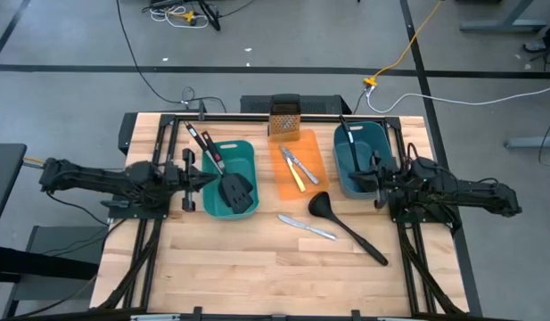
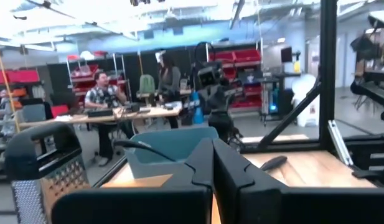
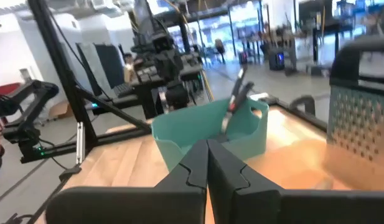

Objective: Pick & Place Kitchen Items
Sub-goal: Put the black serving spoon into the blue bin

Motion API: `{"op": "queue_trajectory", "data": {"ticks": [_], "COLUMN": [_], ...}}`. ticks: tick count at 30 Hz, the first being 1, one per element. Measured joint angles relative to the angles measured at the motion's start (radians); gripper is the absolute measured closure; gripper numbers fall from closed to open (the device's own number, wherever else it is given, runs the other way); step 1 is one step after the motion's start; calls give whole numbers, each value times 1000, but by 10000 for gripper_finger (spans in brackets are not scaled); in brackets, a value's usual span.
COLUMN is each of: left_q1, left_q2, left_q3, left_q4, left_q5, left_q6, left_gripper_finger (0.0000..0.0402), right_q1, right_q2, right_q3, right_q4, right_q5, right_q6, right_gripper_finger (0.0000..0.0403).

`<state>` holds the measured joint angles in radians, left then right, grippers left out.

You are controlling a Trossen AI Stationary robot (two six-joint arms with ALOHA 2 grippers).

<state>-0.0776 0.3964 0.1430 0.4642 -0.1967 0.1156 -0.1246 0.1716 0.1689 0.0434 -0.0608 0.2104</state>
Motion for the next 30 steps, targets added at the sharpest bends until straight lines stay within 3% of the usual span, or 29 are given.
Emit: {"op": "queue_trajectory", "data": {"ticks": [8, 13, 18, 25, 30], "left_q1": [0, 0, 0, 0, 0], "left_q2": [1, 2, 2, 2, 2], "left_q3": [-49, -49, -49, -48, -48], "left_q4": [73, 72, 64, 45, 41], "left_q5": [-44, -47, -47, -47, -47], "left_q6": [38, 43, 43, 42, 40], "left_gripper_finger": [384, 377, 381, 387, 387], "right_q1": [76, 204, 362, 541, 642], "right_q2": [199, 387, 615, 924, 1088], "right_q3": [170, 367, 558, 744, 782], "right_q4": [-192, -424, -693, -986, -1061], "right_q5": [66, 209, 298, 304, 248], "right_q6": [75, 133, 299, 620, 823], "right_gripper_finger": [399, 397, 384, 349, 297]}}
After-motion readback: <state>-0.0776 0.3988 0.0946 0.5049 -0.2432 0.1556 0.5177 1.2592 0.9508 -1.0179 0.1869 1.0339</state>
